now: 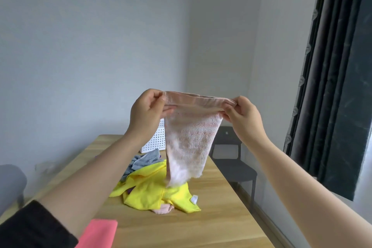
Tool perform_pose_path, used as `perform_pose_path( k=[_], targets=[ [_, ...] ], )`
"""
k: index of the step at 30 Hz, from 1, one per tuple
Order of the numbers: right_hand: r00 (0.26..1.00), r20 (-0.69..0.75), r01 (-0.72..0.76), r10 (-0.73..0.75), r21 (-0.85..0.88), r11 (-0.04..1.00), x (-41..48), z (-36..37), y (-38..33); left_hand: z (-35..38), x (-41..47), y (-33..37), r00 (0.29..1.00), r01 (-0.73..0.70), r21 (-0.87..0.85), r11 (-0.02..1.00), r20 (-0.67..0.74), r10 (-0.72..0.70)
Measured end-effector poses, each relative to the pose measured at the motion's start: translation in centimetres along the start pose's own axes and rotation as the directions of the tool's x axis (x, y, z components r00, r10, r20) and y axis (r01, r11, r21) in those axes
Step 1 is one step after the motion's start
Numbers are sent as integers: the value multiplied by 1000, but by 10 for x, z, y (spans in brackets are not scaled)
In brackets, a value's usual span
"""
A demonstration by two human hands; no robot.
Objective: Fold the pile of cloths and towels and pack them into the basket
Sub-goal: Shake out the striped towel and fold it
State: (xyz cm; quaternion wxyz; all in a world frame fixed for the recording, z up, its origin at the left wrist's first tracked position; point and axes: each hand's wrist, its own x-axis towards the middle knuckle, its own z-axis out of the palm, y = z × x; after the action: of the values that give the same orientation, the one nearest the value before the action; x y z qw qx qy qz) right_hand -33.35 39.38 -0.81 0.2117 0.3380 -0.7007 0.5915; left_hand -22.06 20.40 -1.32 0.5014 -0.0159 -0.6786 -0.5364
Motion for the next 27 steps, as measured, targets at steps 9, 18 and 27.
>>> perform_pose_path(
  k=[9,18,27],
  targets=[
    [965,167,-212,201,52,976,-123,-25,30,-24,-127,-9,974,224,46,973,34,-226],
    [930,202,-307,308,-40,951,-243,-43,49,-47,-237,-15,932,353,149,924,33,-361],
    [858,297,-389,419,-156,908,-282,-38,82,-52,-293,-42,885,443,261,858,30,-466]
  ],
)
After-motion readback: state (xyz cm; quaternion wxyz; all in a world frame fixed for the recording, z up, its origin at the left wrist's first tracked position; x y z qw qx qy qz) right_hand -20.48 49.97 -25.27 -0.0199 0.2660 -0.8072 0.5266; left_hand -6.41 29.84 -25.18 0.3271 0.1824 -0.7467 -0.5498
